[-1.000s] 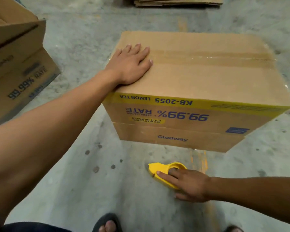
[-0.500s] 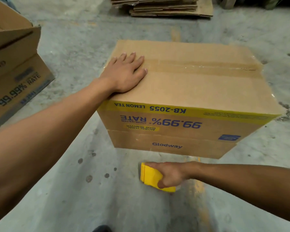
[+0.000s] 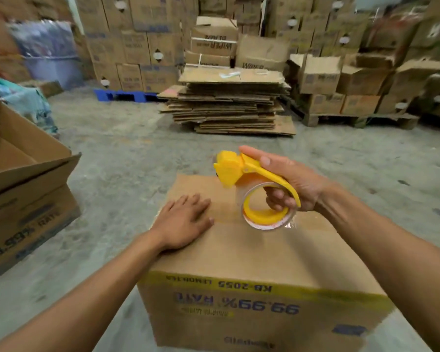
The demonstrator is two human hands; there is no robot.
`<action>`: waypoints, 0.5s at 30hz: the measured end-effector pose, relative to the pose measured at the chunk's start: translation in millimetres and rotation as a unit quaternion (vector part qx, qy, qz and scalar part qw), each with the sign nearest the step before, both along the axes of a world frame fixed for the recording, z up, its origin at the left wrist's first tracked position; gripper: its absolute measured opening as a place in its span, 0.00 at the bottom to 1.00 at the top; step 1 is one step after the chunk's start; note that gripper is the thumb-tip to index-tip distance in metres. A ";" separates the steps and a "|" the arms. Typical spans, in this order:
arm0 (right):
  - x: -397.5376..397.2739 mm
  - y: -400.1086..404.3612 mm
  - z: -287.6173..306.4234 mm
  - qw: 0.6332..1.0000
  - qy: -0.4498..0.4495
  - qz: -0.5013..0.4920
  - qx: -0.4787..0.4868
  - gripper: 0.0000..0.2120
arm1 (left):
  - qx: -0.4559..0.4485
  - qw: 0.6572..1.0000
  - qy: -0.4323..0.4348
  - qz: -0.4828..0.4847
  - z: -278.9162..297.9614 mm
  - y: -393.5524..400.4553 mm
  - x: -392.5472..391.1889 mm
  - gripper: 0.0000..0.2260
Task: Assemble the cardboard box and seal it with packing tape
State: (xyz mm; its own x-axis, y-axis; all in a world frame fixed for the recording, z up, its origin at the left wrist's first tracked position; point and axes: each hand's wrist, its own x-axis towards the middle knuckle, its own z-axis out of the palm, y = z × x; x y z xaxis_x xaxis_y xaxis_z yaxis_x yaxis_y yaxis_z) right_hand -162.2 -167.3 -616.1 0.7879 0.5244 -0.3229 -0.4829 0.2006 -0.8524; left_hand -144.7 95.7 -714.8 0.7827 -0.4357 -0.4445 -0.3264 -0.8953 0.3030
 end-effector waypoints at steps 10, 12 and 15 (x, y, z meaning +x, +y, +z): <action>-22.4 -27.4 -56.1 0.990 0.088 -0.088 0.071 0.30 | -0.032 0.997 0.050 0.039 11.6 -12.8 4.8 0.27; -10.1 -35.1 -53.5 0.986 0.077 -0.121 0.085 0.31 | -0.044 0.998 0.036 0.041 24.0 -21.9 22.5 0.27; 15.6 -46.0 -44.5 0.981 0.061 -0.146 0.110 0.32 | -0.063 0.997 0.013 0.030 48.0 -32.4 48.2 0.25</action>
